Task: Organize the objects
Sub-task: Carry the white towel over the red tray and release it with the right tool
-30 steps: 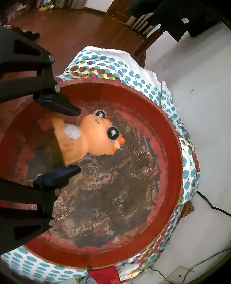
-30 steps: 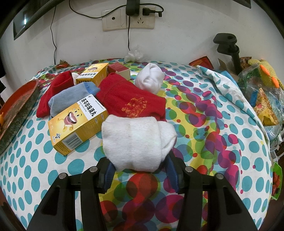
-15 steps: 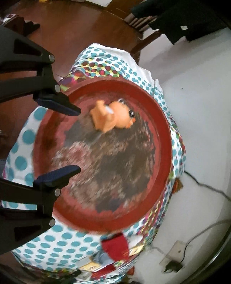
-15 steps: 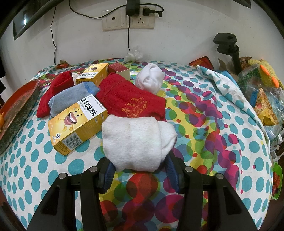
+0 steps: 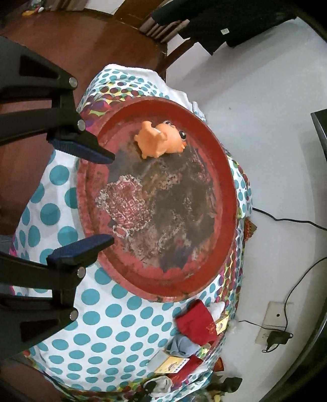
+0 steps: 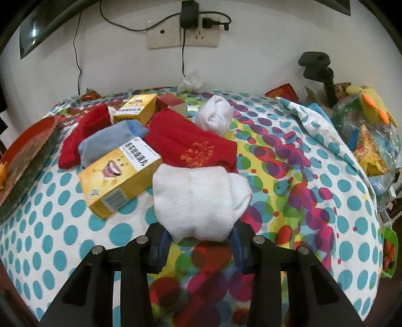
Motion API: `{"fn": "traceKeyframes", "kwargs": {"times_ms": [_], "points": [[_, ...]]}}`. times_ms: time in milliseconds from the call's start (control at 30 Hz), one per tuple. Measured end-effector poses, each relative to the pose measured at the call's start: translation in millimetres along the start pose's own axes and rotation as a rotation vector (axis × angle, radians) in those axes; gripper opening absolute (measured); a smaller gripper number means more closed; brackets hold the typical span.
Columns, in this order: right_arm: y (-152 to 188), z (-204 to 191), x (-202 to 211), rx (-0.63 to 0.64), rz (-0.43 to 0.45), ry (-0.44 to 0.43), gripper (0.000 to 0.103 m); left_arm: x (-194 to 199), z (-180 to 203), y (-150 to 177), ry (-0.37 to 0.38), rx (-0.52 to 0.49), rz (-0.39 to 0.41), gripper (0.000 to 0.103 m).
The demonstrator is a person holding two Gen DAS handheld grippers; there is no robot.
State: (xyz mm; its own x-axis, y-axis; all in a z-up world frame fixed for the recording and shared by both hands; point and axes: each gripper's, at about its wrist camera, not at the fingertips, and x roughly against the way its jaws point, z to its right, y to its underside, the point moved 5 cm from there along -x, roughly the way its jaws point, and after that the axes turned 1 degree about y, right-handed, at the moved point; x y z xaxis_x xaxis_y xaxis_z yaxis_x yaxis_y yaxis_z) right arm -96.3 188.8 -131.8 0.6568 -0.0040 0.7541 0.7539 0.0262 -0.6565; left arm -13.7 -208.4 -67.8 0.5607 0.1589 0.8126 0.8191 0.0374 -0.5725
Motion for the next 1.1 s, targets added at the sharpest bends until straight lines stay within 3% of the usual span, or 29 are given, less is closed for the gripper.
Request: {"fn": "traceKeyframes", "kwargs": {"times_ms": [167, 400, 733, 1100], "points": [[-8, -22, 25, -0.019, 0.044, -0.035, 0.038, -2, -13, 3, 0.001, 0.03, -0.014, 0.06], [-23, -98, 44, 0.087, 0.061, -0.154, 0.038, -4, -45, 6, 0.014, 0.114, -0.028, 0.06], [-32, -214, 50, 0.268, 0.056, -0.293, 0.038, -11, -85, 10, 0.024, 0.219, -0.049, 0.06], [-30, -310, 45, 0.4, 0.017, -0.387, 0.038, -10, -119, 15, 0.035, 0.309, -0.061, 0.06]]}}
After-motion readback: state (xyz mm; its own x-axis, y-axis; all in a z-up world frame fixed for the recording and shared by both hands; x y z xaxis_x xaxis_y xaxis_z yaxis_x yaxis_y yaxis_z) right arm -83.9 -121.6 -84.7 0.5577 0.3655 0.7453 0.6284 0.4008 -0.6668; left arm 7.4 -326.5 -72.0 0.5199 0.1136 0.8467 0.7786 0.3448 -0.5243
